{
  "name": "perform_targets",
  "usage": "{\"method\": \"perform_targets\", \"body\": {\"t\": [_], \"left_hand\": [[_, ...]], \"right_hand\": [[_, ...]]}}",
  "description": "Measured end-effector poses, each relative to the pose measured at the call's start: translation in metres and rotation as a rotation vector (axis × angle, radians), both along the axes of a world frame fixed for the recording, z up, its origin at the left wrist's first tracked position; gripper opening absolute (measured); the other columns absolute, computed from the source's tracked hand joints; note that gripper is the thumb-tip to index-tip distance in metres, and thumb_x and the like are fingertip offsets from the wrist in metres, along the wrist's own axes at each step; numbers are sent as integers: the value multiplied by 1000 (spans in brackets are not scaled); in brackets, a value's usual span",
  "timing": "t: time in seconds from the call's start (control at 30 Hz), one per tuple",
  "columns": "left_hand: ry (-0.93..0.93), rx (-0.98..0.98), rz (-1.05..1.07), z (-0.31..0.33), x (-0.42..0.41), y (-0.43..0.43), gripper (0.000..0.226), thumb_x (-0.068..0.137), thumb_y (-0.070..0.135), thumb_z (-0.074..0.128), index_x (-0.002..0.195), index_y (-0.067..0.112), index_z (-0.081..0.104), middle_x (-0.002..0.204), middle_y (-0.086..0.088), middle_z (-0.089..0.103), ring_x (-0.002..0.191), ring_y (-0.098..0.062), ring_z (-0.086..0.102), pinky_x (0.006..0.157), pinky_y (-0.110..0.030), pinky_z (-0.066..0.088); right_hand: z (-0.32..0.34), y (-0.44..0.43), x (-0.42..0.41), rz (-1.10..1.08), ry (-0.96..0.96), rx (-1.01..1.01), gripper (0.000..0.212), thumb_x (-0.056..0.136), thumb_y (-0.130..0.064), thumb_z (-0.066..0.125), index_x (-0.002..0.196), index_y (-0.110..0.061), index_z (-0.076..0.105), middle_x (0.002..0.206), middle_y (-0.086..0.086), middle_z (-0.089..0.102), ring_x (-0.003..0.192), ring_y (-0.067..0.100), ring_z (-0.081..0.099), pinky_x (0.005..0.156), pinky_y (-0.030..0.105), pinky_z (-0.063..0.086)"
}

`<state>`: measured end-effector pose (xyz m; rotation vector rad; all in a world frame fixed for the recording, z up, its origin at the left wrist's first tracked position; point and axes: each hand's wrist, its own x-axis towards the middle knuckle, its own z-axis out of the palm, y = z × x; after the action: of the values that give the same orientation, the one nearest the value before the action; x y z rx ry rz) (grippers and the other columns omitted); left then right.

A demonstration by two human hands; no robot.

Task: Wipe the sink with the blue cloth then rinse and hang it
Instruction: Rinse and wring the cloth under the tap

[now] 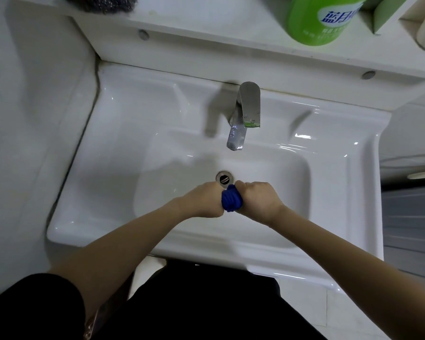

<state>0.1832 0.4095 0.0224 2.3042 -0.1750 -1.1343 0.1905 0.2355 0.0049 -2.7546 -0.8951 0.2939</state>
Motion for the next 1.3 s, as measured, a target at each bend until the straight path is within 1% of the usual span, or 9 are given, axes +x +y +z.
{"method": "perform_targets", "body": {"t": [0.1,0.2,0.33,0.47,0.57,0.67,0.87,1.03,1.3], "left_hand": [[-310,152,-227,4,2,6,23,79,7,54,67,19,38,63,5,45,61,-21,48,53,-31,37],[-513,8,-210,9,3,15,16,79,9,58,87,18,48,77,12,44,79,-20,49,65,-35,47],[-643,-243,102,6,-5,30,64,74,3,70,133,22,51,125,0,45,109,-13,47,92,-19,44],[-29,-693,888,23,-22,26,66,92,-6,48,150,19,27,119,-10,55,100,-17,59,85,-24,52],[346,-955,1133,23,-30,24,42,97,12,38,137,4,48,128,-27,58,110,-33,60,91,-40,52],[227,-938,895,22,-40,14,41,95,32,51,124,2,54,120,-22,63,109,-38,61,90,-52,50],[112,-697,1046,9,-53,14,23,96,24,58,117,16,62,113,-7,72,106,-24,69,99,-53,51],[126,-736,938,31,-47,25,25,95,17,59,120,14,62,115,-10,71,108,-27,68,95,-47,55],[-71,-806,926,73,-35,41,22,92,17,59,110,7,67,115,-19,68,112,-33,65,97,-47,51]], "right_hand": [[24,6,0,-198,507,-12,22,74,-26,73,90,-16,61,78,0,67,66,21,62,58,31,48],[46,6,1,-356,879,160,26,70,-27,82,82,-26,60,75,-6,63,65,12,57,59,22,46],[65,-1,-5,-426,1129,593,27,79,-35,77,97,-18,65,79,-1,70,66,13,64,62,26,51],[67,0,-23,-518,1116,856,42,88,-57,56,118,-27,57,85,-4,70,62,24,65,58,27,52],[66,8,-36,-615,1090,908,43,101,-53,36,124,-23,56,88,6,72,66,29,68,59,29,53],[52,21,-49,-740,1009,882,38,104,-44,36,117,-19,60,95,11,73,82,30,71,68,33,57],[29,36,-66,-947,719,756,33,98,-45,43,110,-20,61,101,-1,67,94,17,63,78,27,49],[46,27,-54,-922,899,935,33,88,-34,70,115,-18,60,106,8,69,90,18,72,70,24,56],[77,10,-50,-797,947,1356,38,89,-12,70,123,-5,55,120,19,65,111,37,64,91,52,54]]}}
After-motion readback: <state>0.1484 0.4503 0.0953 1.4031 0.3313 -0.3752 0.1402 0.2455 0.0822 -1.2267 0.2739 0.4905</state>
